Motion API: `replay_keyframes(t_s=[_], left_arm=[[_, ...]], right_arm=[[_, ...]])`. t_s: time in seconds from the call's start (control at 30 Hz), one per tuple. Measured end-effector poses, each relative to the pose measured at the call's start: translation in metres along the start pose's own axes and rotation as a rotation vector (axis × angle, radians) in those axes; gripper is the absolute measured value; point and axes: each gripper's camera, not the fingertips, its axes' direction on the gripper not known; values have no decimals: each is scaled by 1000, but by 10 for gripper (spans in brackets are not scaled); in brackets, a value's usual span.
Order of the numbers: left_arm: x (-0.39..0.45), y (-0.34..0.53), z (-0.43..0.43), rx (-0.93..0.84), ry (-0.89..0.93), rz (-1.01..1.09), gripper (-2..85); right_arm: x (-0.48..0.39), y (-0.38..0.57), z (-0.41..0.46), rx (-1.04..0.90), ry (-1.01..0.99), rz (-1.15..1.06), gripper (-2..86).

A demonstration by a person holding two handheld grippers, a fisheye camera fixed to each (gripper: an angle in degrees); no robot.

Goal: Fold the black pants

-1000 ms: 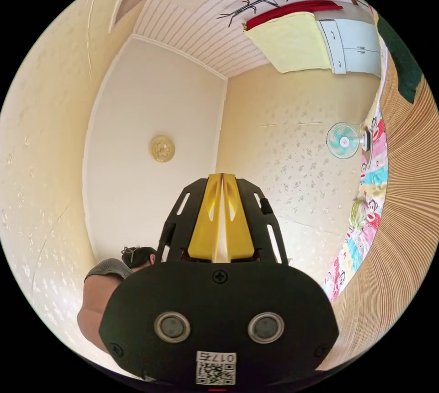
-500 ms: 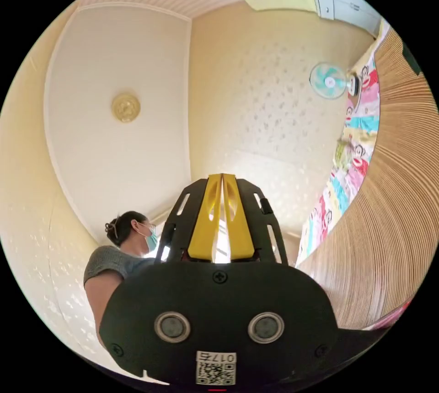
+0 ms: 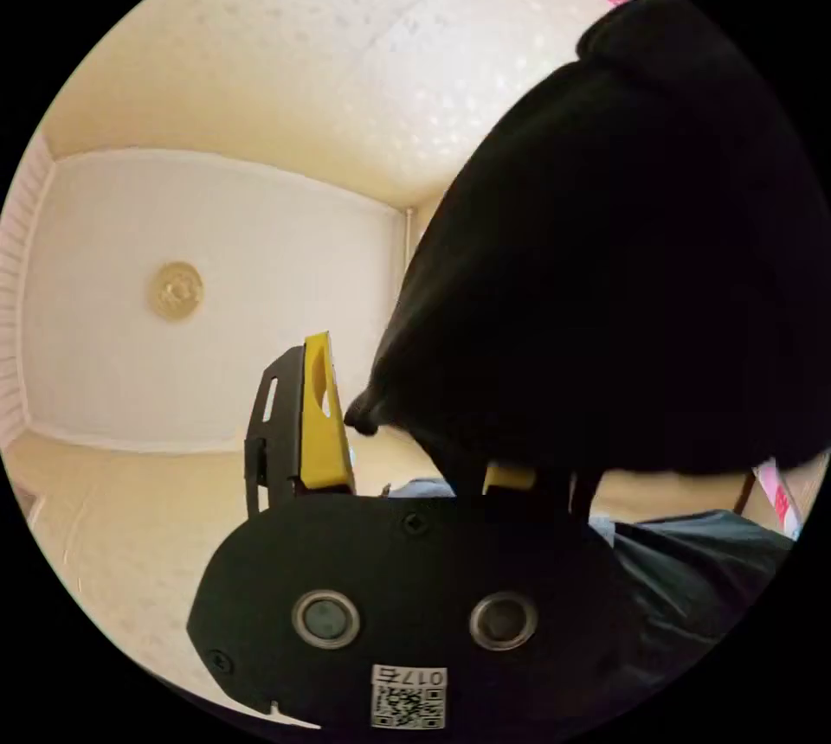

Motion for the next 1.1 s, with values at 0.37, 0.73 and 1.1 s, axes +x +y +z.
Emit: replay_keyframes(t_s=[0.37,0.73,1.1], left_arm=[[-36,126,27,-779,-726,-270,28],[-176,178,-102,-172,-501,-656,176],[-307,353,-145,290,289,-1116,127]], right_arm=[[-96,-10,-61,15,196,-738,64],[45,41,132,-909,471,-888,22],[218,123,174,-1455,646,-763,37]])
